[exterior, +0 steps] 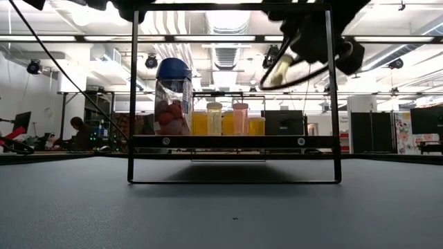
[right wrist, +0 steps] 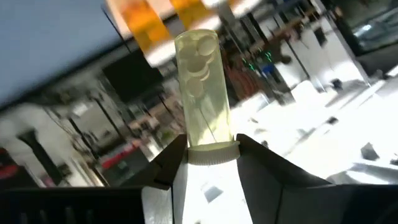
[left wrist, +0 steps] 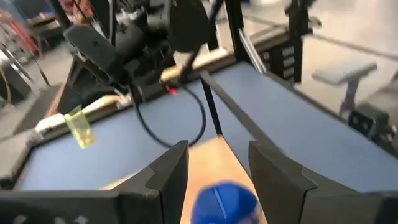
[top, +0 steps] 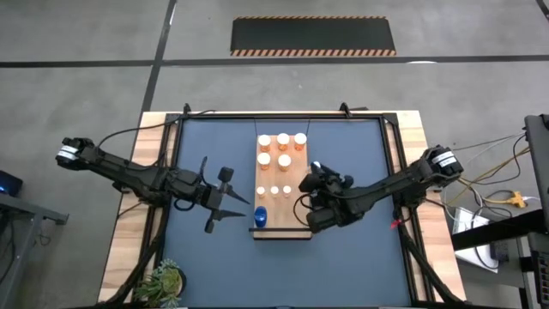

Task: Pick and place medicine bottles onto shelf by color
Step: Put the small yellow pill bottle on the shelf

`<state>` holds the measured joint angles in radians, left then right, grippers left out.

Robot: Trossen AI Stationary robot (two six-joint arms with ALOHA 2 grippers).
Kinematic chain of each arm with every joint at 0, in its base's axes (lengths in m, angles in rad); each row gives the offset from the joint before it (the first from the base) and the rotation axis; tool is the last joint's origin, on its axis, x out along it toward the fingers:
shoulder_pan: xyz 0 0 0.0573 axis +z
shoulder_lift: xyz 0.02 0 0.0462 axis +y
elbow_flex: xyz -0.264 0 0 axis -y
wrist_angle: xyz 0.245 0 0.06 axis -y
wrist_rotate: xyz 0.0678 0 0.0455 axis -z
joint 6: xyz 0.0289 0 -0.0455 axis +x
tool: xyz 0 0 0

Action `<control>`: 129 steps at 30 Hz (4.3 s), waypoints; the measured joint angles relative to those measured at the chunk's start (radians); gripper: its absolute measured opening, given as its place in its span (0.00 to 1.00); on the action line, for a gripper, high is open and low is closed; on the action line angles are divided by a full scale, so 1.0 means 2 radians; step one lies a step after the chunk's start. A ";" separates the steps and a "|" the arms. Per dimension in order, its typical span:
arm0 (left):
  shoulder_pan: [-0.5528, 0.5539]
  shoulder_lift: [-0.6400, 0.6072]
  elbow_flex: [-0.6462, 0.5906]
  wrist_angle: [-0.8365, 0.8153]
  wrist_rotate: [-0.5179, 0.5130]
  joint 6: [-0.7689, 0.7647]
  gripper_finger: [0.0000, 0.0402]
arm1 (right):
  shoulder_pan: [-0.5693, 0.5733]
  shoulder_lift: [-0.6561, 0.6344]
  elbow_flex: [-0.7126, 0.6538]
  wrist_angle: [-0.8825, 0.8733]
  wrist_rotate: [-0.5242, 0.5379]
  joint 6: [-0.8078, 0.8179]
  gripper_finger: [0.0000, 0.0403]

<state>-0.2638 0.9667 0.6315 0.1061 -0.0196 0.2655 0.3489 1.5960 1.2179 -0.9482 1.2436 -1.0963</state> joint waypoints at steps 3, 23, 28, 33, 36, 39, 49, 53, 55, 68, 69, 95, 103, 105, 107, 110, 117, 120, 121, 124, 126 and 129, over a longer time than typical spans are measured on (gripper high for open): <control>0.000 0.001 0.000 0.041 -0.012 0.000 0.37 | 0.000 -0.014 0.003 0.003 0.038 -0.030 0.27; 0.037 0.027 0.014 0.178 -0.024 -0.109 0.38 | -0.007 -0.114 0.067 0.351 -0.413 -0.324 0.27; 0.034 0.022 0.005 0.178 0.031 -0.181 0.38 | -0.011 -0.094 0.066 0.365 -0.424 -0.414 0.27; 0.034 0.046 0.000 0.202 0.030 -0.200 0.39 | -0.013 -0.067 0.066 0.398 -0.419 -0.468 0.27; 0.034 0.059 0.002 0.208 0.030 -0.210 0.44 | -0.014 -0.056 0.066 0.417 -0.409 -0.497 0.27; 0.034 0.072 0.002 0.208 0.030 -0.222 0.53 | -0.016 -0.050 0.066 0.425 -0.407 -0.512 0.27; 0.034 0.118 0.004 0.211 0.019 -0.222 0.72 | -0.026 -0.044 0.066 0.433 -0.409 -0.526 0.27; 0.035 0.143 0.004 0.247 0.015 -0.221 0.72 | -0.028 -0.044 0.066 0.436 -0.412 -0.527 0.27; 0.035 0.151 0.004 0.264 0.015 -0.221 0.72 | -0.029 -0.044 0.066 0.436 -0.412 -0.528 0.27; 0.037 0.157 0.006 0.271 0.015 -0.217 0.51 | -0.031 -0.044 0.066 0.436 -0.412 -0.533 0.27; 0.037 0.157 0.006 0.270 0.015 -0.217 0.48 | -0.031 -0.044 0.066 0.434 -0.412 -0.535 0.27; 0.037 0.157 0.006 0.270 0.004 -0.194 0.22 | -0.031 -0.044 0.066 0.417 -0.414 -0.544 0.37; 0.036 0.155 0.005 0.272 0.007 -0.141 0.22 | -0.031 -0.044 0.076 0.417 -0.408 -0.488 0.37; 0.036 0.154 0.005 0.274 0.007 -0.123 0.22 | -0.032 -0.044 0.078 0.416 -0.406 -0.459 0.37; 0.036 0.154 0.005 0.274 0.007 -0.104 0.22 | -0.033 -0.044 0.080 0.416 -0.391 -0.433 0.37; 0.036 0.153 0.003 0.273 0.007 -0.072 0.22 | -0.037 -0.045 0.085 0.418 -0.357 -0.380 0.37; 0.036 0.153 0.002 0.274 0.007 -0.040 0.22 | -0.089 -0.078 0.091 0.408 -0.318 -0.115 0.34; 0.036 0.153 0.002 0.273 0.005 -0.036 0.22 | -0.128 -0.101 0.091 0.357 -0.353 -0.009 0.31; 0.036 0.153 0.002 0.271 0.003 -0.036 0.22 | -0.143 -0.110 0.091 0.332 -0.384 0.028 0.30; 0.036 0.153 0.001 0.269 -0.007 -0.036 0.22 | -0.187 -0.133 0.088 0.270 -0.510 0.140 0.27; 0.036 0.153 0.001 0.269 -0.007 -0.036 0.22 | -0.210 -0.149 0.081 0.251 -0.597 0.197 0.25; 0.036 0.153 0.001 0.268 -0.008 -0.036 0.22 | -0.225 -0.169 0.059 0.248 -0.701 0.241 0.22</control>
<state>-0.1913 1.2728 0.6342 0.6426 -0.0349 0.1936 -0.1008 1.2581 1.3364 -0.4531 -0.1593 -0.6137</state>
